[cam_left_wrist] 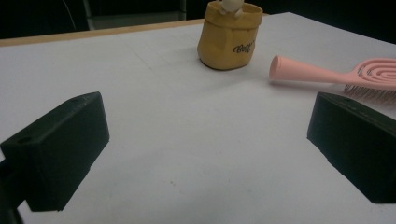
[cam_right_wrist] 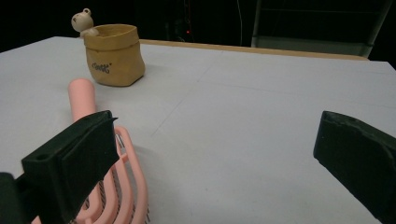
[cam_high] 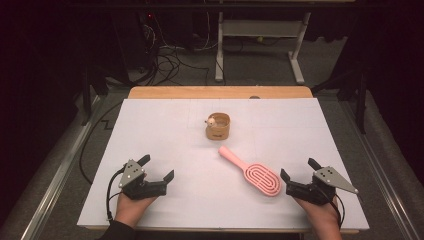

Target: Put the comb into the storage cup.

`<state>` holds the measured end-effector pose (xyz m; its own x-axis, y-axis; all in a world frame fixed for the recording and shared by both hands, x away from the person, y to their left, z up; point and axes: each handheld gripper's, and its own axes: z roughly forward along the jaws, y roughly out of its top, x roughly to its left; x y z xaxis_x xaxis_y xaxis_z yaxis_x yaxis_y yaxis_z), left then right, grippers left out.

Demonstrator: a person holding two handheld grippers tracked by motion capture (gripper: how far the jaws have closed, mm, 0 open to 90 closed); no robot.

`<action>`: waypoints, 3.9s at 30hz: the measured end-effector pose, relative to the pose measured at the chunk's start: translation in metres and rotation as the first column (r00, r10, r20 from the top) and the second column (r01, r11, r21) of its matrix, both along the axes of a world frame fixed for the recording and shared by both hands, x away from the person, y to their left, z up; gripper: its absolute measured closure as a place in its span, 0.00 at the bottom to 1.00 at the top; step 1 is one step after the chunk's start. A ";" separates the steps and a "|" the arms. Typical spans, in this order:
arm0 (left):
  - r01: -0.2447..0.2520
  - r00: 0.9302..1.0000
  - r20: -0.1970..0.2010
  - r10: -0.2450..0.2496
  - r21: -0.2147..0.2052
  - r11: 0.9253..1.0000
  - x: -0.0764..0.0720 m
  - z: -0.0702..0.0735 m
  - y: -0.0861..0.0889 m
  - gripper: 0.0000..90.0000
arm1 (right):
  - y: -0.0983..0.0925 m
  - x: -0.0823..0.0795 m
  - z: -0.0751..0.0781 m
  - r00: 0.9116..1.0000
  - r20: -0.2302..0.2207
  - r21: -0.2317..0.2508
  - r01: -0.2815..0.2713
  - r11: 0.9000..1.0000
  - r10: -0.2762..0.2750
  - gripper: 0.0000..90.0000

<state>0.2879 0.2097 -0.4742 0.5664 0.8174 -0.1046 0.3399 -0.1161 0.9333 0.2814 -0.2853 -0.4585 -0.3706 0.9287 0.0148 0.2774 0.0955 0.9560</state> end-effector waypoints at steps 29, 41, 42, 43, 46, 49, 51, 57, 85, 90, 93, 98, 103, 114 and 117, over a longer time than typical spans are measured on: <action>-0.004 1.000 -0.007 0.004 -0.006 1.000 0.001 0.000 0.006 0.00 | 0.009 0.003 0.003 1.000 -0.004 -0.031 -0.024 0.999 0.023 0.00; 0.001 1.000 -0.001 -0.001 0.004 1.000 -0.001 0.001 0.013 0.00 | 0.020 0.007 0.008 0.997 -0.047 -0.065 -0.063 0.996 0.060 0.00; 0.002 1.000 0.005 -0.002 0.007 1.000 -0.001 0.001 0.013 0.00 | 0.021 0.006 0.008 0.996 -0.053 -0.066 -0.069 0.995 0.065 0.00; 0.003 1.000 0.008 -0.003 0.011 1.000 -0.001 0.001 0.012 0.00 | 0.022 0.006 0.006 0.995 -0.065 -0.078 -0.080 0.994 0.075 0.00; 0.005 1.000 0.007 -0.005 0.013 1.000 -0.002 0.001 0.011 0.00 | 0.024 0.005 0.005 0.993 -0.078 -0.088 -0.090 0.992 0.083 0.00; 0.011 1.000 0.012 -0.012 0.012 1.000 -0.003 0.001 0.009 0.00 | 0.026 0.003 0.005 0.991 -0.090 -0.093 -0.106 0.990 0.098 0.00; 0.016 1.000 0.012 -0.016 0.017 1.000 -0.004 0.001 0.009 0.00 | 0.027 0.003 0.005 0.989 -0.101 -0.102 -0.119 0.988 0.109 0.00; 0.025 1.000 0.015 -0.025 0.020 0.999 -0.004 0.001 0.008 0.00 | 0.031 0.004 0.004 0.982 -0.130 -0.107 -0.155 0.982 0.141 0.00; 0.055 0.998 0.018 -0.056 0.025 0.998 -0.006 0.002 0.004 0.00 | 0.050 0.003 0.001 0.943 -0.235 -0.153 -0.275 0.949 0.235 0.00; 0.058 0.998 0.017 -0.059 0.021 0.998 -0.005 0.002 0.005 0.00 | 0.053 0.003 0.000 0.937 -0.255 -0.156 -0.283 0.946 0.238 0.00; 0.063 0.998 0.017 -0.063 0.022 0.998 -0.006 0.002 0.004 0.00 | 0.054 0.004 -0.002 0.930 -0.277 -0.166 -0.294 0.941 0.241 0.00; 0.060 0.998 0.023 -0.060 0.010 0.998 -0.006 0.003 0.004 0.00 | 0.055 0.003 -0.004 0.926 -0.288 -0.179 -0.303 0.936 0.245 0.00; 0.063 0.998 0.021 -0.063 0.013 0.998 -0.006 0.002 0.004 0.00 | 0.055 0.004 -0.005 0.924 -0.299 -0.183 -0.301 0.936 0.239 0.00; 0.062 0.998 0.031 -0.062 0.006 0.998 -0.007 0.002 0.004 0.00 | 0.055 0.005 -0.007 0.915 -0.334 -0.204 -0.306 0.930 0.228 0.00; 0.060 0.998 0.033 -0.060 0.000 0.998 -0.006 0.002 0.004 0.00 | 0.055 0.006 -0.007 0.913 -0.339 -0.205 -0.308 0.929 0.228 0.00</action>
